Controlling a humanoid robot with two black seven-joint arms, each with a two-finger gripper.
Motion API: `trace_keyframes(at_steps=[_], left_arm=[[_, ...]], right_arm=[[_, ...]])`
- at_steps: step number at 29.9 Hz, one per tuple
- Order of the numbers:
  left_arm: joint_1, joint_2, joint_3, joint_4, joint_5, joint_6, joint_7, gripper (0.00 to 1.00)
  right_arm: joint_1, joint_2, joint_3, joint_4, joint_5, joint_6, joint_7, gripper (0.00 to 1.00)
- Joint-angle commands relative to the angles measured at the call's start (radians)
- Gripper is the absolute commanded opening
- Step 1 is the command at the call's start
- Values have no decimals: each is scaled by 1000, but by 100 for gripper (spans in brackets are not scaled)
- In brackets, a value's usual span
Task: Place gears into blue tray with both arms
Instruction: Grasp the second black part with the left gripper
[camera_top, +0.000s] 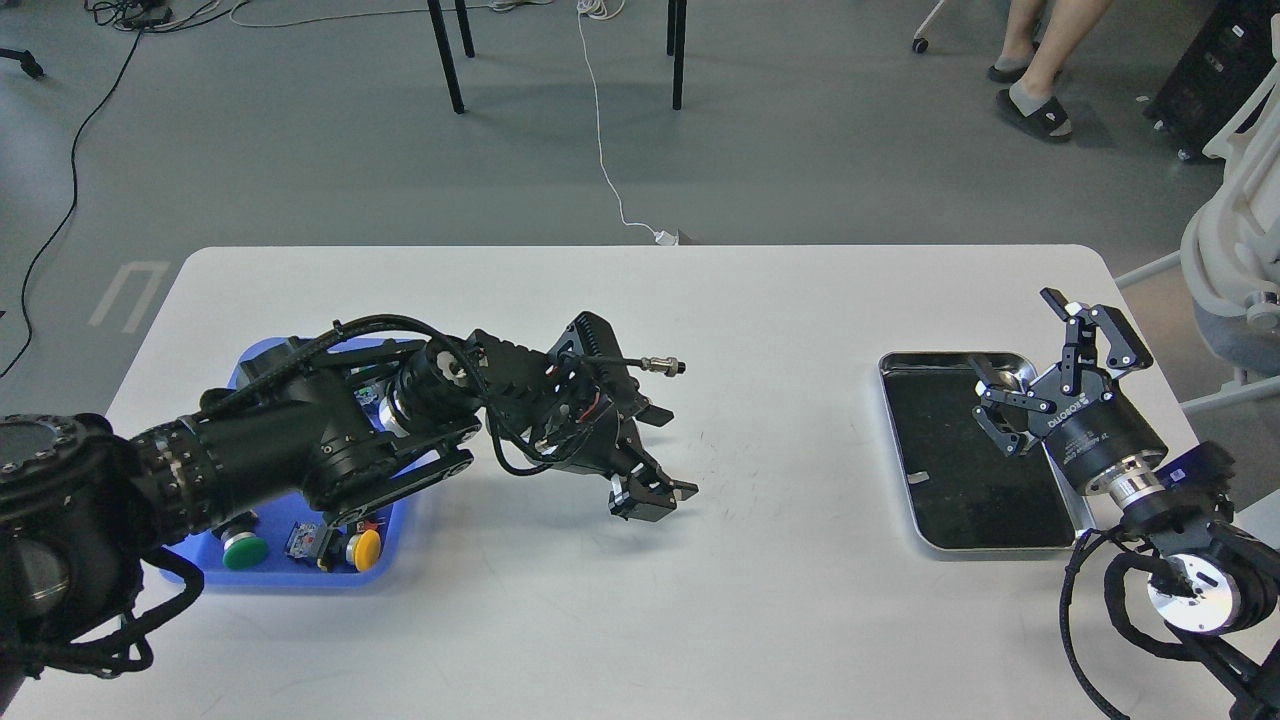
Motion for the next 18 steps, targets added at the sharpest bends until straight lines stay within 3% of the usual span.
trace_keyframes(at_steps=[1,15,18], left_arm=[[8,-5,12,40,0,0,0,76],[15,-45,14,105,0,0,0,62],[14,-42,43,106,0,0,0,52]], right_arm=[[0,0,0,0,0,0,0,99],[0,0,0,0,-2,0,0,99],[1,-2,0,0,0,0,0,99]])
